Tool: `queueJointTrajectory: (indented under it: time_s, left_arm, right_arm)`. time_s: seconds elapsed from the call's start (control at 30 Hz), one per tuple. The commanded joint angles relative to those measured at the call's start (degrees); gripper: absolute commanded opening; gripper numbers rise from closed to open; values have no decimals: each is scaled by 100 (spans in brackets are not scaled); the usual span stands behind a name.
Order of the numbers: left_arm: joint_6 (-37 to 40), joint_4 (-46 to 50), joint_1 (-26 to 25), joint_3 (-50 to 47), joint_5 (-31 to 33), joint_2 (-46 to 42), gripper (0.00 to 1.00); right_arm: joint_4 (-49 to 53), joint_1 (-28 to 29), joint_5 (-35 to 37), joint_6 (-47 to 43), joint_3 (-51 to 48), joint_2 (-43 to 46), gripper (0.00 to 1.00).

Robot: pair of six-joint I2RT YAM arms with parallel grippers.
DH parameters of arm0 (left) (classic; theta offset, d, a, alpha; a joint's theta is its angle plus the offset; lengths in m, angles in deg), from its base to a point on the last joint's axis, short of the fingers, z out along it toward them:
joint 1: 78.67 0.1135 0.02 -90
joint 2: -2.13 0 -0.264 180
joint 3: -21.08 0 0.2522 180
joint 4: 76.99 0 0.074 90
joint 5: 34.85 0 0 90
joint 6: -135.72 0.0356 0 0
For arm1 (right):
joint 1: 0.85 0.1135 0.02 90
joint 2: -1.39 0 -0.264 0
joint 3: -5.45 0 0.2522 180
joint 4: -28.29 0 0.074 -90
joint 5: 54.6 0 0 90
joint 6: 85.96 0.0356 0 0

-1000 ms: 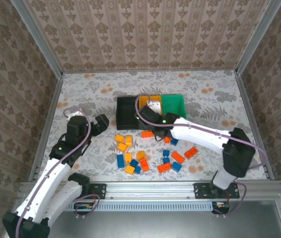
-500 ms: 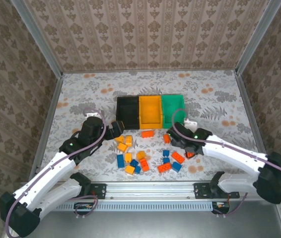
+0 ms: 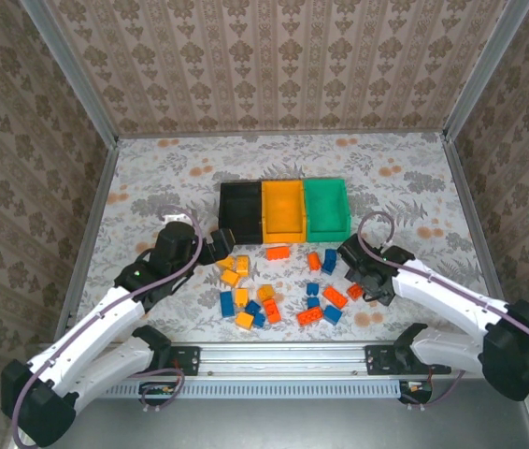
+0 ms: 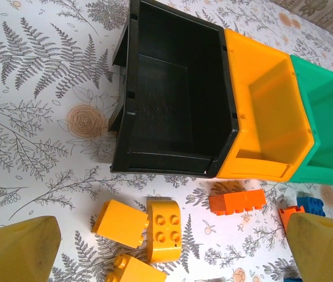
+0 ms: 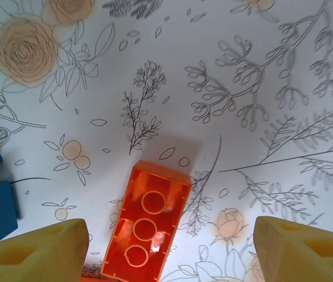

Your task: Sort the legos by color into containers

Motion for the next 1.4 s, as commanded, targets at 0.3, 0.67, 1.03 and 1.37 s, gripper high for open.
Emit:
queueJointTrajectory:
  time_s: [0.3, 0.67, 1.03, 1.37]
  left_arm:
    - [31, -211, 6, -127, -62, 121, 100]
    - [11, -246, 34, -172, -36, 132, 100]
    - [84, -100, 47, -14, 36, 258, 100]
    - [135, 202, 43, 205, 226, 331, 100]
  right_arm:
    - [-470, -114, -799, 91, -48, -1124, 74]
    - [-922, -359, -986, -334, -275, -1293, 49]
    - [-941, -523, -1007, -1831, 142, -341, 31]
    - [-1132, -540, -458, -3888, 2410, -1669, 35]
